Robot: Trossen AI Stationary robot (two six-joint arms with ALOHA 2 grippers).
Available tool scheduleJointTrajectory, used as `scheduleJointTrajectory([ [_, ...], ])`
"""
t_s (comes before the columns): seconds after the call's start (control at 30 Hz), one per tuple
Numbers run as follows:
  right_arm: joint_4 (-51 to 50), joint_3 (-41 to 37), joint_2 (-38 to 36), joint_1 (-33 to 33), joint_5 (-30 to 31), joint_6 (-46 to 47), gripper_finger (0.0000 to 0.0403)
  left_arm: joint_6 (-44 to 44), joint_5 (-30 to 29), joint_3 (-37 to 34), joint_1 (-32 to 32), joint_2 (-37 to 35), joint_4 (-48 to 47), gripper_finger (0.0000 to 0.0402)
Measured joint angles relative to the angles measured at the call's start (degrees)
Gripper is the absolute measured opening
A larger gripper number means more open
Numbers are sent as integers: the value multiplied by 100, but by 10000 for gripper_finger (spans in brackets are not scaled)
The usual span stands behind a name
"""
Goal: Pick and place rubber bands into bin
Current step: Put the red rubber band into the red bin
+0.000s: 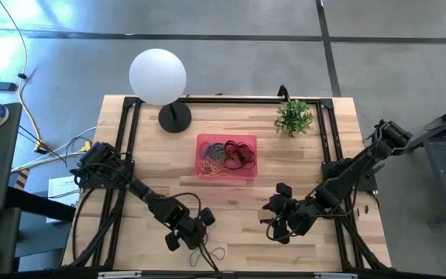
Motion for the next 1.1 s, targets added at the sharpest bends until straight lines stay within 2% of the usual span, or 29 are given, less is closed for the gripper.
scheduleJointTrajectory([
  [0.37, 2, 0, 0, -8, 12, 6, 204, 721, 2, 8, -2, 49, 329, 47],
  [0.57, 61, -2, 2, -6, 7, 23, 204, 765, 141, 19, -4, 277, 348, 47],
  [0.83, 123, -2, 2, -6, -6, 76, 204, 377, 111, 53, 42, 455, 241, 46],
  [0.93, 127, -2, 2, -6, -4, 76, 204, 97, 290, 63, 135, 465, 134, 44],
  [1.1, 131, -2, 2, -6, 14, 68, 204, -76, 508, 68, 277, 472, -19, 7],
])
